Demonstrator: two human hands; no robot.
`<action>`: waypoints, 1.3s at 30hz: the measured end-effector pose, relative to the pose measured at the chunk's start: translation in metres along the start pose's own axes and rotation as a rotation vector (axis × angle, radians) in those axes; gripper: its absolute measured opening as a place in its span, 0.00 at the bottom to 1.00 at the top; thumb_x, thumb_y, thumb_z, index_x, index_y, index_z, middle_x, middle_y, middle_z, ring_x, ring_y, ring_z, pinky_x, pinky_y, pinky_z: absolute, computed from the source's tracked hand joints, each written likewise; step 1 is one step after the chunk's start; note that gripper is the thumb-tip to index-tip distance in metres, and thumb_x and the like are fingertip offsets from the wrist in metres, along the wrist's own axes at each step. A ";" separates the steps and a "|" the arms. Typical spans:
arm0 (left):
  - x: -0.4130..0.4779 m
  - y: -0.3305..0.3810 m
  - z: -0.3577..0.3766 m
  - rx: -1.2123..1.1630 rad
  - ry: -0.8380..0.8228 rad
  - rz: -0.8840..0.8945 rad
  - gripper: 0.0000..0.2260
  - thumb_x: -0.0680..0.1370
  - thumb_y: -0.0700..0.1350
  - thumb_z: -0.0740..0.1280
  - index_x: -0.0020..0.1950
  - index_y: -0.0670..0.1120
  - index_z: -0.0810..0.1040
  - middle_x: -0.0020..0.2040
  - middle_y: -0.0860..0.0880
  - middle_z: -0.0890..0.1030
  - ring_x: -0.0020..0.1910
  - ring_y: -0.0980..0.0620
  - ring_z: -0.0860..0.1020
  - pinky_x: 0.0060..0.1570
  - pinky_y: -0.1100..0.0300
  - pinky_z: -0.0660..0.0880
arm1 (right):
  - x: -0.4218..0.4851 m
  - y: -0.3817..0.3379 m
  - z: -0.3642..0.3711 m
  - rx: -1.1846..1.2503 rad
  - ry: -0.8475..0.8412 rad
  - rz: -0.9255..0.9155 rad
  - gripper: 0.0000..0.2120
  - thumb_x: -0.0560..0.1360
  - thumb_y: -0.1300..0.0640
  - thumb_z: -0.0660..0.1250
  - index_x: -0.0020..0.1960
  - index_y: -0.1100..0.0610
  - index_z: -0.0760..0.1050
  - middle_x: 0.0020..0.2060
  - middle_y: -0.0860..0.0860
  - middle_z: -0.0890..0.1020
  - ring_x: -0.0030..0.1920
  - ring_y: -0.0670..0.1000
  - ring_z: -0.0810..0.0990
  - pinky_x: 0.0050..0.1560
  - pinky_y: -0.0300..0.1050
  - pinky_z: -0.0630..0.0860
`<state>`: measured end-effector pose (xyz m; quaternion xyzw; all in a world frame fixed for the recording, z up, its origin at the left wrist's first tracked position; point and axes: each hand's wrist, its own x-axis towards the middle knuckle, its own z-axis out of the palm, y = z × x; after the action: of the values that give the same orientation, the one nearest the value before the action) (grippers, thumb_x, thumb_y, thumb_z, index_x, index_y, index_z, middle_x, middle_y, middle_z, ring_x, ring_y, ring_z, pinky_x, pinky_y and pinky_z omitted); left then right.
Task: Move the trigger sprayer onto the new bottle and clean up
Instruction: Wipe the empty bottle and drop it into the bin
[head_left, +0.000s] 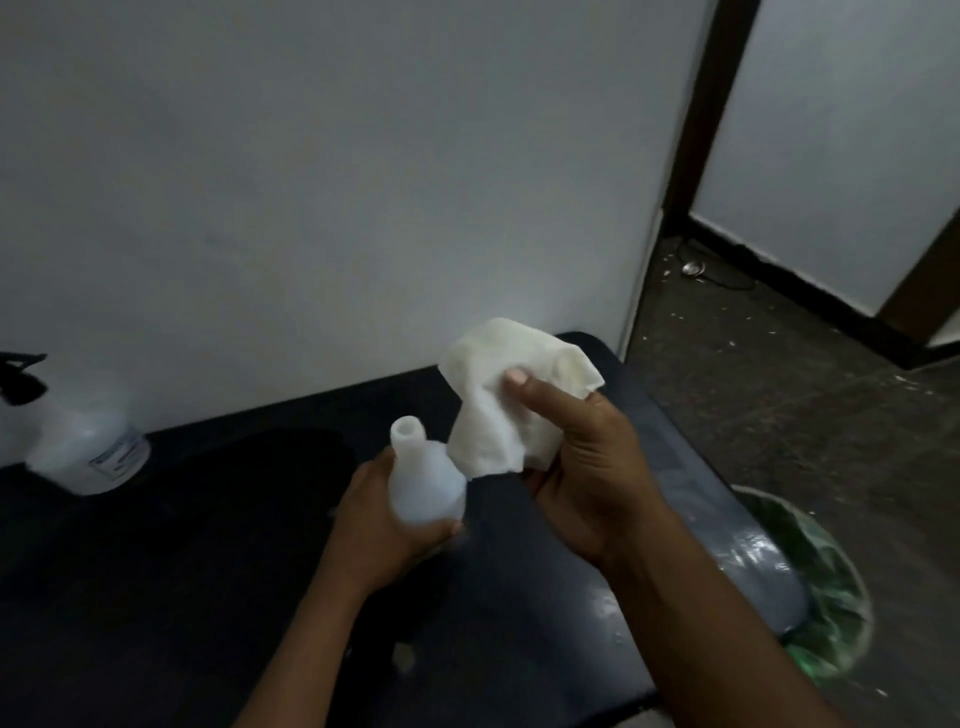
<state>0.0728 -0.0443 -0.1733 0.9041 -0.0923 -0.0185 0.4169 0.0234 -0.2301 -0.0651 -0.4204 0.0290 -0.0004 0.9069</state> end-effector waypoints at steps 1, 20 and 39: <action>-0.001 0.003 0.002 0.020 0.004 -0.015 0.26 0.59 0.63 0.76 0.55 0.64 0.74 0.49 0.60 0.81 0.46 0.62 0.81 0.33 0.72 0.73 | -0.002 -0.007 -0.008 -0.005 0.022 -0.007 0.12 0.64 0.59 0.74 0.47 0.55 0.85 0.46 0.55 0.87 0.45 0.52 0.86 0.43 0.48 0.83; -0.035 0.055 0.023 -0.245 0.087 0.049 0.35 0.54 0.63 0.78 0.60 0.59 0.74 0.51 0.54 0.82 0.49 0.56 0.81 0.42 0.60 0.78 | -0.032 -0.099 -0.088 -1.816 -0.039 -0.339 0.09 0.73 0.57 0.70 0.53 0.48 0.82 0.49 0.49 0.85 0.48 0.52 0.82 0.45 0.44 0.76; -0.042 0.073 0.020 -0.455 -0.102 0.197 0.34 0.57 0.59 0.80 0.62 0.68 0.74 0.58 0.60 0.81 0.56 0.57 0.81 0.44 0.67 0.80 | -0.005 -0.061 -0.097 -1.280 0.244 -0.227 0.08 0.73 0.58 0.68 0.42 0.46 0.82 0.38 0.43 0.83 0.39 0.40 0.80 0.34 0.38 0.74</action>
<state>0.0188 -0.0983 -0.1333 0.7715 -0.1943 -0.0438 0.6042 0.0146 -0.3439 -0.0809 -0.8738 0.0818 -0.1262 0.4625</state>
